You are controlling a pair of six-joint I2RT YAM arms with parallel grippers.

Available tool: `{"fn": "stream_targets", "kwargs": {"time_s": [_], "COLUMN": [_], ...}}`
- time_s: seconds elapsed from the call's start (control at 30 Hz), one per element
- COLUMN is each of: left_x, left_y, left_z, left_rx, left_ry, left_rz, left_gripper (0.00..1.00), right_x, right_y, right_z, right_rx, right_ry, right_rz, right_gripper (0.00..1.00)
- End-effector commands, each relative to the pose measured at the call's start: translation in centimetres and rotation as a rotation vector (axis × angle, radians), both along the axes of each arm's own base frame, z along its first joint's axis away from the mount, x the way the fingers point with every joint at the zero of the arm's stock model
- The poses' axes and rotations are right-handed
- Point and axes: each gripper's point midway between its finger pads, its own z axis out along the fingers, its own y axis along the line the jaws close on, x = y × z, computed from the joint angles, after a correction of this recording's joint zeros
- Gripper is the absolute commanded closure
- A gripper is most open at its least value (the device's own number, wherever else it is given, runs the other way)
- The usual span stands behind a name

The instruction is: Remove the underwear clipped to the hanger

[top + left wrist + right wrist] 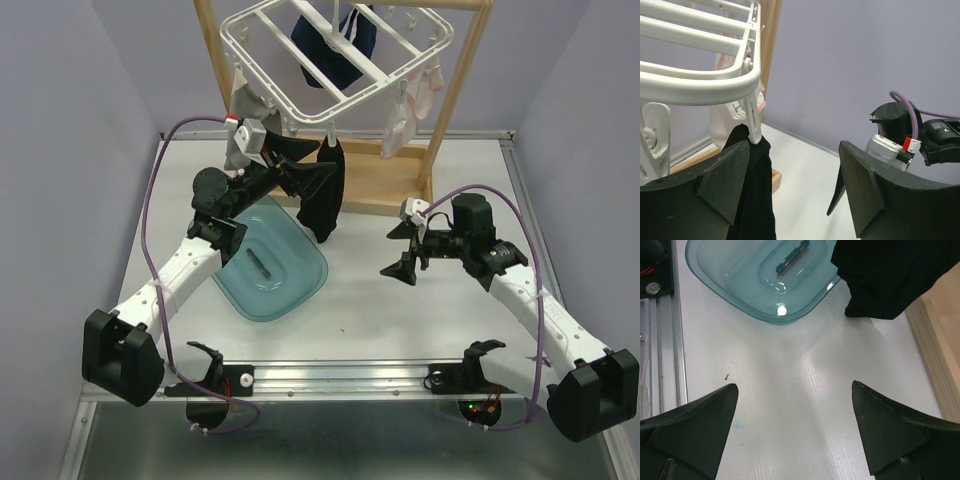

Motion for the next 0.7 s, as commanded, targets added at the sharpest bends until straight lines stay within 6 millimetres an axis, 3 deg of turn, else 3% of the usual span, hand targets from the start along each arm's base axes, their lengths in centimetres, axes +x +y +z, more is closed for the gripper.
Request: {"fn": "stream_targets", "kwargs": {"time_s": [0.0, 0.3, 0.67], "left_x": [-0.5, 2.0, 3.4], "left_y": [0.5, 0.7, -0.4], "left_z": [4.2, 3.8, 4.9], "left_rx": [-0.085, -0.082, -0.156], "left_ry": [-0.119, -0.138, -0.108], "left_rz": [0.026, 0.119, 0.109], "left_gripper": [0.17, 0.19, 0.23], "right_x": [-0.2, -0.3, -0.2], "right_y": [-0.1, -0.1, -0.2], "right_z": [0.6, 0.9, 0.9], "right_rx": [0.024, 0.03, 0.031], "right_ry": [-0.053, -0.063, -0.06], "right_rz": [0.014, 0.012, 0.008], "right_gripper": [0.0, 0.0, 0.0]}}
